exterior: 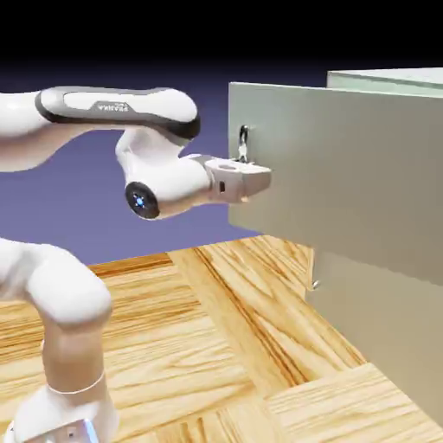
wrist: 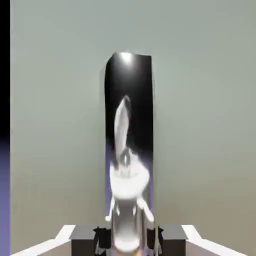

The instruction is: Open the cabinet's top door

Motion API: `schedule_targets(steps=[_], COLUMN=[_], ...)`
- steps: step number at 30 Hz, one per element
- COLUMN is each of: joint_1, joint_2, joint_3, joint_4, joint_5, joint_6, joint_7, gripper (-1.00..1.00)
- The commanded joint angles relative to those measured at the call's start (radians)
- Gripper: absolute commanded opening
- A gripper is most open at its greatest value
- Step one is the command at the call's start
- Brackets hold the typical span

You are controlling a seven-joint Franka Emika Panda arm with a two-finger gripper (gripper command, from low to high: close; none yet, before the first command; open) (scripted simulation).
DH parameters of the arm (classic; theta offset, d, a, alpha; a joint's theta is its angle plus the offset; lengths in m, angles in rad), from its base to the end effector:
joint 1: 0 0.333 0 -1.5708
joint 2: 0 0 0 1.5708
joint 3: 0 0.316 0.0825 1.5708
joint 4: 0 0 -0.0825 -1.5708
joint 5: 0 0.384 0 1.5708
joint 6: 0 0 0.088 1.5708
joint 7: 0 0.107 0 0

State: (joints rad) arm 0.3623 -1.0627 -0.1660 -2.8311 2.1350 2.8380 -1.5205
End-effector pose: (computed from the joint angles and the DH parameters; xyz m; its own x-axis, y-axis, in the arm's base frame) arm 0.2865 0.0108 0.5020 0.3627 -0.6071 0.7070 0.3633 -0.6066 -0.7072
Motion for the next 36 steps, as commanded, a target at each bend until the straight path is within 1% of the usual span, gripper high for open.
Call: schedule_targets(steps=[1, 8, 12, 15, 21, 26, 31, 36], joint_1=[0.017, 0.07, 0.032, -0.026, -0.197, -0.336, -0.424, -0.432], joint_2=[-0.026, -0.182, -0.25, -0.299, -0.393, -0.432, -0.418, -0.366], joint_3=[-0.019, -0.105, -0.126, -0.146, -0.238, -0.375, -0.539, -0.712], joint_4=[-0.013, -0.096, -0.144, -0.177, -0.222, -0.213, -0.152, -0.029], joint_5=[-0.044, -0.348, -0.522, -0.653, -0.914, -1.11, -1.286, -1.445], joint_6=[0.012, 0.048, 0.006, -0.06, -0.277, -0.494, -0.712, -0.929], joint_7=[0.026, 0.248, 0.396, 0.503, 0.673, 0.745, 0.772, 0.777], gripper=[-1.0, -1.0, -1.0, -1.0, -1.0, -1.0, -1.0, -1.0])
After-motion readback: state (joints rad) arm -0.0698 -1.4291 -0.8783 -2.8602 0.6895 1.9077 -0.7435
